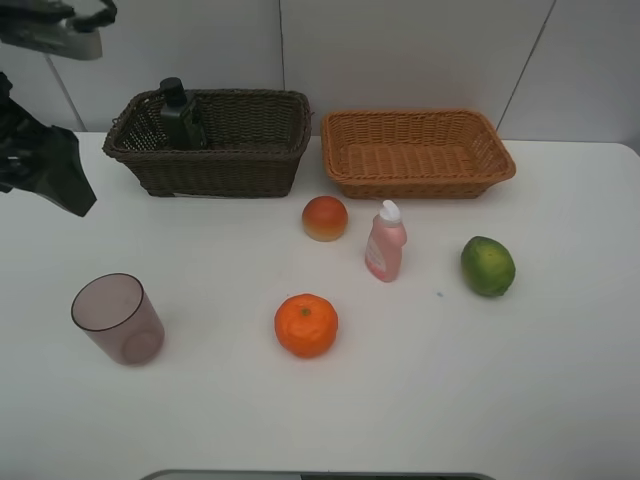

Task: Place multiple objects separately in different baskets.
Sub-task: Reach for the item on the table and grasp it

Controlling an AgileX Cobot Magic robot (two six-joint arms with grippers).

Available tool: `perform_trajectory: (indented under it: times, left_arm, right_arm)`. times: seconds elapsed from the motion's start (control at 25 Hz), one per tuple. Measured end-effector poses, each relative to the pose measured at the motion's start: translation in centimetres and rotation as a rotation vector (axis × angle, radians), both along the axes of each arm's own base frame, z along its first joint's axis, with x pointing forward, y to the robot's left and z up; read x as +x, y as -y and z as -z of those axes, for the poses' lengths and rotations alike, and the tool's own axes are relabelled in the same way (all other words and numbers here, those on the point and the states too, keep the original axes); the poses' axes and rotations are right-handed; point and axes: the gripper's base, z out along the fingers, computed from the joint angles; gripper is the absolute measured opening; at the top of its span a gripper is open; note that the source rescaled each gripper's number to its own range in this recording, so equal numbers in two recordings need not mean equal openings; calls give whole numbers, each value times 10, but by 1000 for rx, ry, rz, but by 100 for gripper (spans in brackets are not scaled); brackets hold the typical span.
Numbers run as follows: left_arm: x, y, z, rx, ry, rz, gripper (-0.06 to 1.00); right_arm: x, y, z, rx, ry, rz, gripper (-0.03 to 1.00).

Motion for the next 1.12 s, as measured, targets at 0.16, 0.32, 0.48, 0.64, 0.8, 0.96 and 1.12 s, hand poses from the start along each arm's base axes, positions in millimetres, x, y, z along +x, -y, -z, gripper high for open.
perform_trajectory:
  times: [0.16, 0.32, 0.48, 0.64, 0.8, 0.96, 1.12]
  left_arm:
    - [-9, -3, 31, 23, -15, 63, 100]
    - [-16, -3, 51, 38, 5, 162, 100]
    - [-16, -2, 63, 36, -14, 218, 100]
    - [-8, 0, 80, 44, -86, 225, 100]
    - [0, 2, 92, 48, -113, 226, 100]
    - [5, 3, 100, 48, -104, 222, 100]
    - [8, 4, 110, 51, -130, 221, 100]
  right_arm:
    - [0, 0, 0, 0, 0, 0, 86]
    - [0, 0, 0, 0, 0, 0, 86]
    - [0, 0, 0, 0, 0, 0, 86]
    - [0, 0, 0, 0, 0, 0, 86]
    - [0, 0, 0, 0, 0, 0, 86]
    - [0, 0, 0, 0, 0, 0, 86]
    - [0, 0, 0, 0, 0, 0, 86]
